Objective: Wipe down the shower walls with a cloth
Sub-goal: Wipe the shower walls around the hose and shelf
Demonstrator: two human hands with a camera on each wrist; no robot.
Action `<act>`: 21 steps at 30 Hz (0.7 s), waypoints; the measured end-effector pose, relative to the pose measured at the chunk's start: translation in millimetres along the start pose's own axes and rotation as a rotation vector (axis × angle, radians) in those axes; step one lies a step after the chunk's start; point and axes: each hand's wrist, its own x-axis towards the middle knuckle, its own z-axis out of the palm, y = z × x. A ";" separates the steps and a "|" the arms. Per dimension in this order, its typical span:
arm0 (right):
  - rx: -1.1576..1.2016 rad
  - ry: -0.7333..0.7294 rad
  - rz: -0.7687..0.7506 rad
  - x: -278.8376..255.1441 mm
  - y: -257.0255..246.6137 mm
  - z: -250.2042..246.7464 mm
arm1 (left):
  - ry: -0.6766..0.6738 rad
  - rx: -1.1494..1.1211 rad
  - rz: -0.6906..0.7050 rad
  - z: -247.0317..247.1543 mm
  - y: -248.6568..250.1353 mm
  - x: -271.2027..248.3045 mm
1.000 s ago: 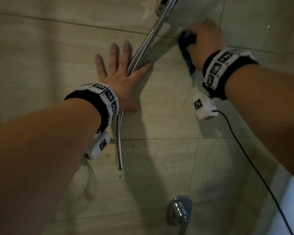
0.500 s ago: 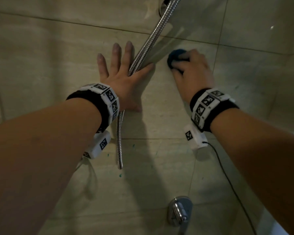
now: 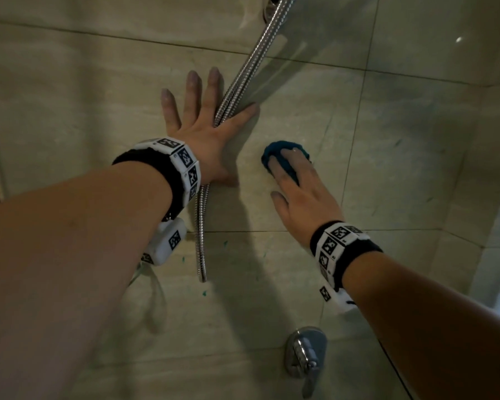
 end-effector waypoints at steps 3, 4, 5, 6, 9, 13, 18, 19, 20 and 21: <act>-0.005 0.005 0.031 27.0 -2.4 -8.1 | -0.012 0.000 -0.007 -1.2 1.9 0.2; 0.005 0.024 0.047 38.2 -4.1 -12.2 | -0.015 -0.003 -0.015 -2.1 3.4 -0.1; 0.018 0.036 0.070 47.9 -6.2 -15.6 | -0.014 -0.004 -0.022 -2.1 4.8 -0.2; 0.034 0.040 0.093 54.2 -8.7 -17.0 | -0.008 -0.004 -0.025 -2.3 5.5 -0.5; 0.056 0.081 0.112 46.7 -16.2 -7.4 | 0.011 0.002 -0.011 -0.6 3.7 -0.9; -0.010 0.001 0.088 -7.7 -26.0 22.8 | 0.018 0.017 0.008 1.0 -0.5 -0.8; -0.066 -0.197 0.099 -86.0 -32.9 57.9 | 0.046 0.027 0.025 6.8 -3.1 -0.5; -0.077 -0.211 0.093 -93.2 -33.1 62.0 | 0.050 0.029 0.026 7.3 -3.1 -0.3; -0.079 -0.229 0.089 -95.9 -33.8 63.1 | 0.054 0.030 0.027 7.5 -3.3 -0.1; -0.078 -0.248 0.086 -94.3 -34.0 61.6 | 0.053 0.029 0.027 7.3 -3.1 -0.1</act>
